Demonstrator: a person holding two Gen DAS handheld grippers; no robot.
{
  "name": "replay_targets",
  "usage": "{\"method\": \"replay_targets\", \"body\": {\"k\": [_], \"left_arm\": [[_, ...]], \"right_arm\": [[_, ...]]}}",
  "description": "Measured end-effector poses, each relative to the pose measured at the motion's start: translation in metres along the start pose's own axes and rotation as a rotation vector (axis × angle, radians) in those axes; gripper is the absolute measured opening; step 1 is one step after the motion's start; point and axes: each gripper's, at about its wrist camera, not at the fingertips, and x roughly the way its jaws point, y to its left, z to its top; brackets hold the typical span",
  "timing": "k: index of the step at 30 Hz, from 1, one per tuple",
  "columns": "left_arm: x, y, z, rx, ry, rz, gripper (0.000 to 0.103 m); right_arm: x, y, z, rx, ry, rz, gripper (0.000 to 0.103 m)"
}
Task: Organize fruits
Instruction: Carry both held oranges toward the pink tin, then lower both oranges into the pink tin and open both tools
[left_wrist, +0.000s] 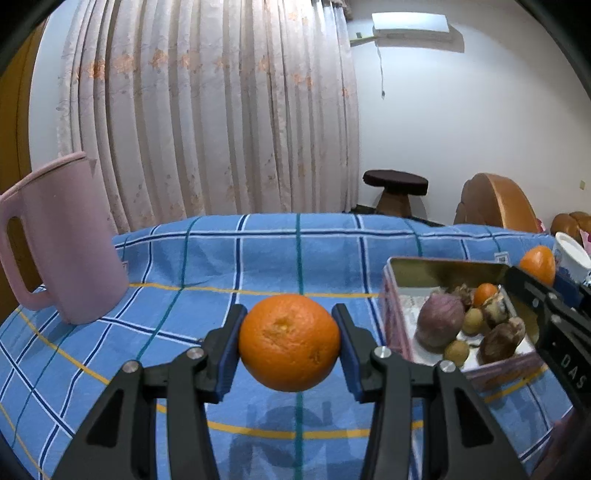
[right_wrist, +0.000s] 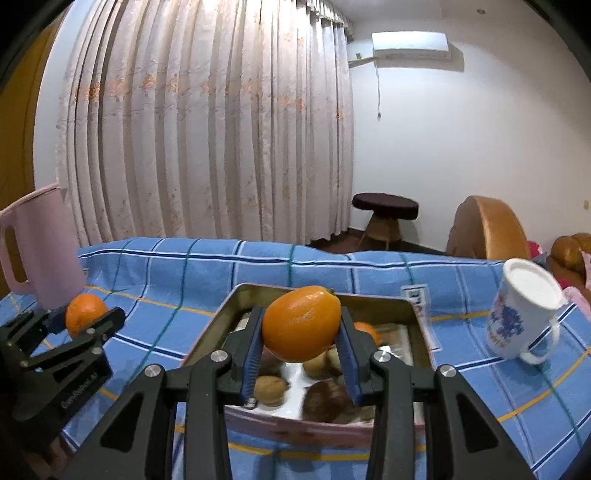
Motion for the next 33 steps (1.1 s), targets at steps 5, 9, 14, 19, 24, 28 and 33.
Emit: {"method": "replay_targets", "body": {"k": [5, 9, 14, 19, 24, 28, 33], "left_arm": [[-0.002, -0.014, 0.007, 0.002, -0.02, -0.017, 0.049], [-0.002, -0.027, 0.01, 0.019, -0.026, -0.036, 0.049], [0.0, -0.043, 0.011, 0.038, -0.026, -0.06, 0.049], [0.0, -0.053, 0.013, 0.046, -0.03, -0.077, 0.049], [0.002, -0.064, 0.012, 0.066, -0.022, -0.095, 0.049], [0.007, -0.076, 0.016, 0.079, -0.01, -0.115, 0.049], [0.022, -0.091, 0.021, 0.078, 0.032, -0.152, 0.049]], "right_arm": [[0.003, -0.017, 0.002, 0.026, 0.005, -0.009, 0.039], [0.003, -0.028, 0.006, 0.035, 0.0, -0.026, 0.039], [0.004, -0.042, 0.007, 0.05, -0.002, -0.045, 0.039], [0.003, -0.053, 0.008, 0.061, -0.004, -0.057, 0.039], [0.004, -0.059, 0.007, 0.045, 0.004, -0.079, 0.039], [0.009, -0.069, 0.006, 0.068, 0.026, -0.102, 0.039], [0.018, -0.077, 0.006, 0.086, 0.043, -0.118, 0.04]]}}
